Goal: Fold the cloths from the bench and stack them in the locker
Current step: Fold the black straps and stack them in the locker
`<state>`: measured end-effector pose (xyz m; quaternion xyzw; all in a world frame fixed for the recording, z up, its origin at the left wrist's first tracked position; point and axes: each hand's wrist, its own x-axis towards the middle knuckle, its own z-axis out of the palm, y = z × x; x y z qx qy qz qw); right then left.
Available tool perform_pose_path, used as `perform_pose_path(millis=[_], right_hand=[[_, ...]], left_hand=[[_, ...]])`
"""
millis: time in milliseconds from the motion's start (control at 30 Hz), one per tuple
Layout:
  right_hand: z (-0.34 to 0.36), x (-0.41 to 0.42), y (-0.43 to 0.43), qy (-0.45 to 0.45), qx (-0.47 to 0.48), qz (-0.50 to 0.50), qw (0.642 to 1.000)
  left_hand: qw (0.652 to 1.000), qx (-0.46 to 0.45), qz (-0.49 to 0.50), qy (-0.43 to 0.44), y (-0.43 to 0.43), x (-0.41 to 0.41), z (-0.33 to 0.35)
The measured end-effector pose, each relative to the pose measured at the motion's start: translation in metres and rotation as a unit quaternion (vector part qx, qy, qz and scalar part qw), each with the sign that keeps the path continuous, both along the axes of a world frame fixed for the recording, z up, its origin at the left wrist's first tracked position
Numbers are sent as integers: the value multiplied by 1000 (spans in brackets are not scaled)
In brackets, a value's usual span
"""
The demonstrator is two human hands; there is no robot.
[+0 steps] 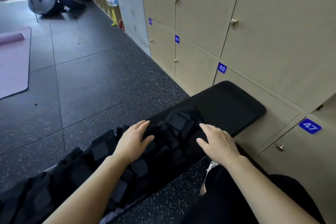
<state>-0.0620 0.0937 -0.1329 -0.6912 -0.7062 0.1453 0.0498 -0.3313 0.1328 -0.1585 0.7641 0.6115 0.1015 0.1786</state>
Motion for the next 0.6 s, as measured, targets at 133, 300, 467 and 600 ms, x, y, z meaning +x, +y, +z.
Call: perform_pose_path(millis=[133,300,467,600], right_hand=[[-12,-21,17,31,-2,4,1000],[-34,-60,35,67,-34,22,997],[-53,-81,45,54,-53,13,997],[-61,-91,47,44,-55,7,997]], left_hand=[[1000,3,28,-2,-5,-8,-19],[996,23,75,49,-17,-9,-40],[990,25,105,92,-23,-5,-64],[984,38,134,111,-27,-1,-73]])
